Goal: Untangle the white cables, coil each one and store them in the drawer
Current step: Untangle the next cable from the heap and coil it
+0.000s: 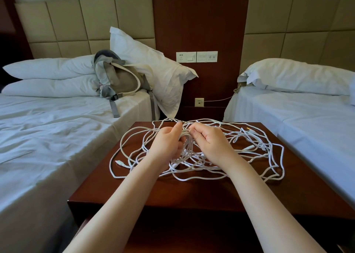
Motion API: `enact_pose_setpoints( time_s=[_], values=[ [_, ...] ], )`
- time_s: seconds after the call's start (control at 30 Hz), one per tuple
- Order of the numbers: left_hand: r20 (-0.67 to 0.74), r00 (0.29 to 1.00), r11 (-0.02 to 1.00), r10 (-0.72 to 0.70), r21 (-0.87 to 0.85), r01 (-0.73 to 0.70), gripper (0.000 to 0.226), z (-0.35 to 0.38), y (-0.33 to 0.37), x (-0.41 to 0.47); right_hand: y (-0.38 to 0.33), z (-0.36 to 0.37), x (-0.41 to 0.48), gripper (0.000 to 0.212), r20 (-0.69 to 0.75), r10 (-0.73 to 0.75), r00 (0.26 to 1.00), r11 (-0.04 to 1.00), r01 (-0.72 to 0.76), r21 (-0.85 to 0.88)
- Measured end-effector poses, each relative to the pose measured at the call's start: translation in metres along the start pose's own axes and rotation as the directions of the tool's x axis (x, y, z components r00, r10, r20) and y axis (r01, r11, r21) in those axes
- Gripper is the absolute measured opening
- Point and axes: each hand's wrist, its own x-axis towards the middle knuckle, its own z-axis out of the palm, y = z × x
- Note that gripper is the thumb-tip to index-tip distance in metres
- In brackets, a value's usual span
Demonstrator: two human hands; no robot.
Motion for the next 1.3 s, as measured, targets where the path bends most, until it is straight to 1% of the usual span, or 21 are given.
enact_pose_setpoints(
  time_s=[0.1, 0.2, 0.33, 0.4, 0.47, 0.53, 0.6, 0.67, 0.73, 0.83, 0.9, 0.97, 1.0, 1.07, 1.17, 1.3],
  values=[
    [-0.082, 0.996, 0.995, 0.047, 0.090, -0.040, 0.039, 0.000, 0.003, -0.001, -0.002, 0.003, -0.001, 0.030, 0.024, 0.017, 1.000, 0.998, -0.019, 0.056],
    [-0.133, 0.990, 0.994, 0.047, 0.105, -0.033, 0.034, 0.000, 0.007, -0.003, -0.005, 0.003, -0.003, 0.035, 0.085, 0.019, 0.996, 0.993, -0.028, 0.116],
    [-0.098, 0.995, 0.993, -0.020, 0.114, 0.031, 0.027, 0.000, 0.008, -0.001, -0.006, 0.006, -0.004, 0.035, 0.169, 0.058, 0.984, 0.989, -0.080, 0.124],
    [-0.070, 0.997, 0.994, -0.044, 0.092, 0.051, 0.027, -0.002, 0.007, 0.000, -0.008, 0.008, -0.004, 0.033, 0.173, 0.046, 0.984, 0.994, -0.062, 0.090],
    [-0.047, 0.998, 0.997, -0.043, 0.066, 0.046, 0.030, -0.003, 0.007, 0.000, -0.010, 0.010, -0.003, 0.033, 0.139, 0.002, 0.990, 1.000, -0.006, 0.023],
    [-0.063, 0.998, 0.998, -0.013, 0.062, 0.017, 0.029, -0.004, 0.010, -0.001, -0.012, 0.010, -0.003, 0.033, 0.078, -0.044, 0.996, 0.999, 0.046, -0.029],
    [-0.130, 0.990, 0.996, 0.046, 0.087, -0.035, 0.021, -0.003, 0.014, -0.003, -0.011, 0.008, -0.002, 0.033, 0.010, -0.070, 0.998, 0.997, 0.070, -0.035],
    [-0.159, 0.978, 0.989, 0.139, 0.082, -0.127, 0.013, -0.002, 0.017, -0.006, -0.011, 0.005, -0.001, 0.034, -0.042, -0.044, 0.998, 0.999, 0.044, -0.005],
    [-0.176, 0.944, 0.959, 0.278, 0.107, -0.262, 0.013, 0.000, 0.016, -0.007, -0.012, 0.003, -0.001, 0.033, -0.082, -0.002, 0.997, 0.999, 0.006, 0.047],
    [-0.186, 0.849, 0.849, 0.495, 0.312, -0.426, 0.012, 0.001, 0.011, -0.009, -0.016, 0.000, 0.000, 0.035, -0.173, 0.062, 0.983, 0.989, -0.037, 0.145],
    [-0.139, 0.815, 0.794, 0.562, 0.367, -0.485, 0.019, 0.002, 0.005, -0.008, -0.018, -0.003, 0.001, 0.037, -0.234, 0.123, 0.964, 0.969, -0.066, 0.239],
    [-0.128, 0.819, 0.802, 0.559, 0.333, -0.495, 0.021, 0.005, 0.001, -0.007, -0.023, -0.002, 0.001, 0.037, -0.273, 0.160, 0.949, 0.950, -0.073, 0.302],
    [-0.148, 0.822, 0.816, 0.551, 0.304, -0.492, 0.024, 0.008, 0.000, -0.007, -0.025, 0.000, 0.001, 0.036, -0.287, 0.167, 0.943, 0.945, -0.069, 0.321],
    [-0.230, 0.811, 0.836, 0.538, 0.268, -0.478, 0.031, 0.012, 0.000, -0.008, -0.030, 0.007, 0.000, 0.034, -0.327, 0.176, 0.929, 0.935, -0.054, 0.350],
    [-0.314, 0.789, 0.849, 0.528, 0.187, -0.494, 0.033, 0.014, 0.002, -0.011, -0.036, 0.015, 0.001, 0.034, -0.402, 0.166, 0.900, 0.939, -0.020, 0.343],
    [-0.301, 0.806, 0.852, 0.510, 0.047, -0.521, 0.035, 0.012, 0.005, -0.016, -0.037, 0.019, 0.000, 0.034, -0.425, 0.178, 0.888, 0.937, -0.020, 0.350]
  ],
)
